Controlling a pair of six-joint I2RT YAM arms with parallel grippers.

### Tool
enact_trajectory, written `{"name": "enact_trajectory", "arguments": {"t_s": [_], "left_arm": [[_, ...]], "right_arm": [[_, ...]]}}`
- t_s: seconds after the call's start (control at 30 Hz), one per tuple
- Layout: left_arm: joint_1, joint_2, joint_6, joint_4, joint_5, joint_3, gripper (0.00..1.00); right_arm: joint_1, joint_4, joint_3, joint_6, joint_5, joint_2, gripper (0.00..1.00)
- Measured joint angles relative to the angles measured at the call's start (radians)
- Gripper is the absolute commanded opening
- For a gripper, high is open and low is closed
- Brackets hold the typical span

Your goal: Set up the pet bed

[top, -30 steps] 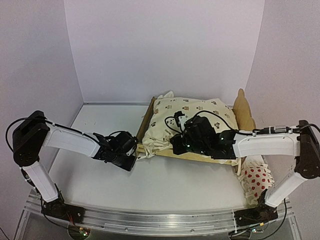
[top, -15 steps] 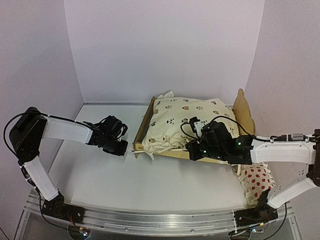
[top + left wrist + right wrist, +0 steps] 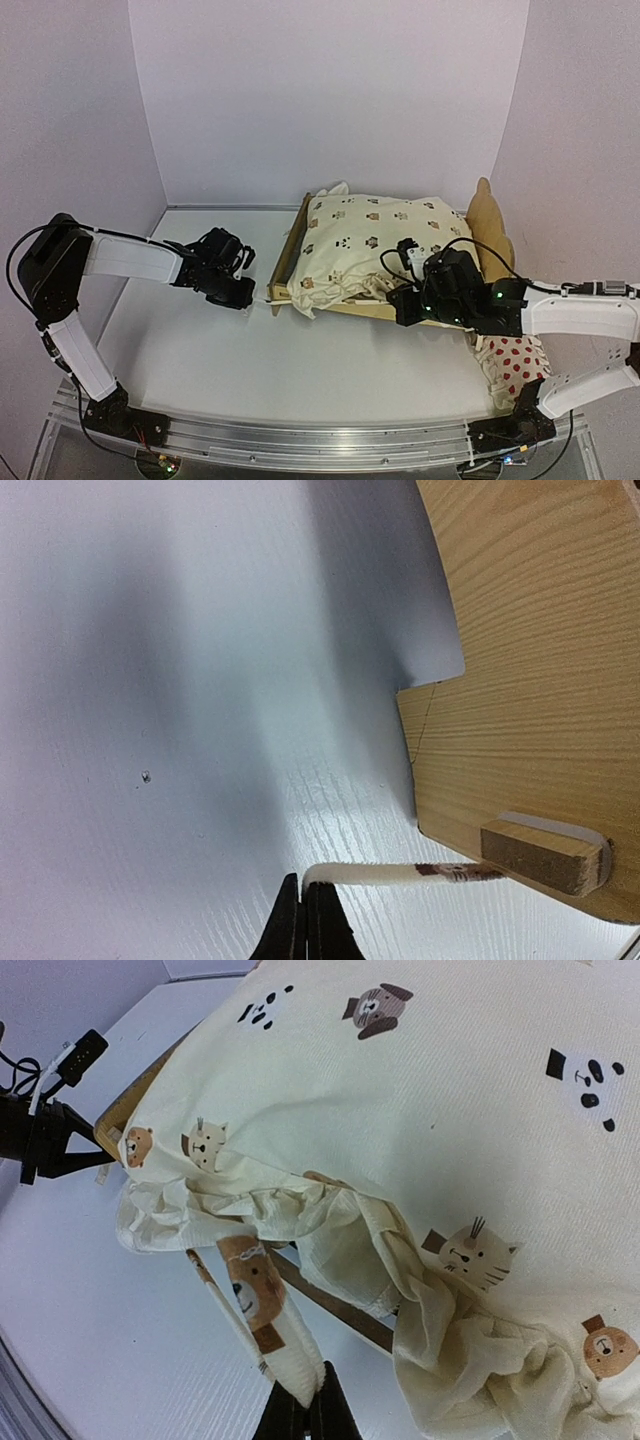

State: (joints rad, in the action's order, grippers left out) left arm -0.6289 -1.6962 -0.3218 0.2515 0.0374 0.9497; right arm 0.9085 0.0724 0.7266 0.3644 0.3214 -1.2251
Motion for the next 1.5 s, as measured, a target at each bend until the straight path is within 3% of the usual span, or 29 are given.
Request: {"name": "enact_trajectory", "arguments": {"t_s": [0.3, 0.47, 0.7, 0.77, 0.87, 1.07, 1.17, 1.27, 1.37, 1.5], "left_arm": [[0.005, 0.003, -0.009, -0.016, 0.030, -0.012, 0.01], [0.028, 0.008, -0.017, -0.016, 0.024, -0.018, 0.06], [0.087, 0.071, -0.026, 0.016, -0.055, -0.060, 0.19], [0.091, 0.103, -0.028, 0.031, -0.072, -0.071, 0.26], [0.091, 0.154, -0.030, 0.047, -0.085, -0.080, 0.37], [0.090, 0.257, -0.018, 0.054, -0.092, -0.083, 0.46], [0.090, 0.308, -0.008, 0.043, -0.087, -0.089, 0.53], [0.091, 0.346, 0.007, 0.019, -0.069, -0.089, 0.79], [0.090, 0.361, 0.014, -0.037, -0.058, -0.093, 0.82], [0.090, 0.334, 0.020, -0.060, -0.020, -0.073, 0.77]], "right_arm": [[-0.009, 0.026, 0.005, -0.006, -0.069, 0.019, 0.00], [-0.024, 0.086, 0.130, -0.018, -0.145, -0.068, 0.00], [-0.037, 0.137, 0.382, -0.020, -0.449, -0.275, 0.01], [-0.035, 0.167, 0.453, -0.020, -0.568, -0.361, 0.12], [-0.014, 0.249, 0.566, -0.046, -0.721, -0.491, 0.44], [0.060, 0.390, 0.622, -0.112, -0.827, -0.545, 0.80], [0.070, 0.455, 0.623, -0.129, -0.783, -0.508, 0.84], [0.066, 0.556, 0.639, -0.132, -0.622, -0.429, 0.85], [0.063, 0.656, 0.659, -0.119, -0.395, -0.327, 0.87], [0.062, 0.810, 0.661, -0.066, -0.059, -0.152, 0.92]]}}
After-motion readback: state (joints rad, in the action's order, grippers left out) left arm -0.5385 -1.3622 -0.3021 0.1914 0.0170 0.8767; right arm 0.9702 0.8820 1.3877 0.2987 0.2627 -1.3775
